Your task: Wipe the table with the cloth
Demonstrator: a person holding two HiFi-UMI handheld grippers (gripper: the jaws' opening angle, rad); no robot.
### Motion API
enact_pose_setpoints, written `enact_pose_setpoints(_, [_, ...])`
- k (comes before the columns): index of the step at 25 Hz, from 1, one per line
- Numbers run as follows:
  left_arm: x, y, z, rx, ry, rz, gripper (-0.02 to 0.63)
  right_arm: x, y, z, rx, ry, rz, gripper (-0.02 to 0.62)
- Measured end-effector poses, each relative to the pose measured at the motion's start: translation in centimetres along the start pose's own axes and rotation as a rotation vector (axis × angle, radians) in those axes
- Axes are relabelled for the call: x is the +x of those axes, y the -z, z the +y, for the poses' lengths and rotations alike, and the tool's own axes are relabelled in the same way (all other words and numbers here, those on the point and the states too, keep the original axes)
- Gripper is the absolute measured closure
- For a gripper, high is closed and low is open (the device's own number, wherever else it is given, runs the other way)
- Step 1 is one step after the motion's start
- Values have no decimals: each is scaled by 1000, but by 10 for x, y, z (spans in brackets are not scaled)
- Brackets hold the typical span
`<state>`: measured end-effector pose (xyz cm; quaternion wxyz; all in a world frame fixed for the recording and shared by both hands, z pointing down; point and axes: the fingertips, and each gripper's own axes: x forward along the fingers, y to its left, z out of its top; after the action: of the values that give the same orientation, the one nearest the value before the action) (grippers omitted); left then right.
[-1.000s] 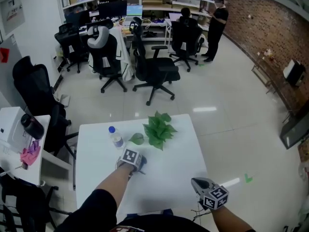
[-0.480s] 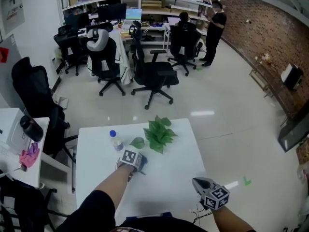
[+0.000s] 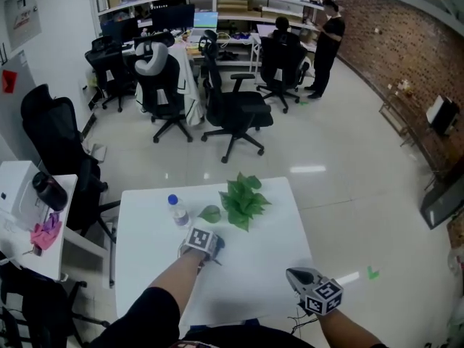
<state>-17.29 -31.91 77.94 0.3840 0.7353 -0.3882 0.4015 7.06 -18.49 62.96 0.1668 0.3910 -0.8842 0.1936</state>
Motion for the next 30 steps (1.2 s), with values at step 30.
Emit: enact_pose_setpoints(30, [16, -55, 14, 12, -32, -106, 483, -48, 22, -8, 32, 98, 41, 583])
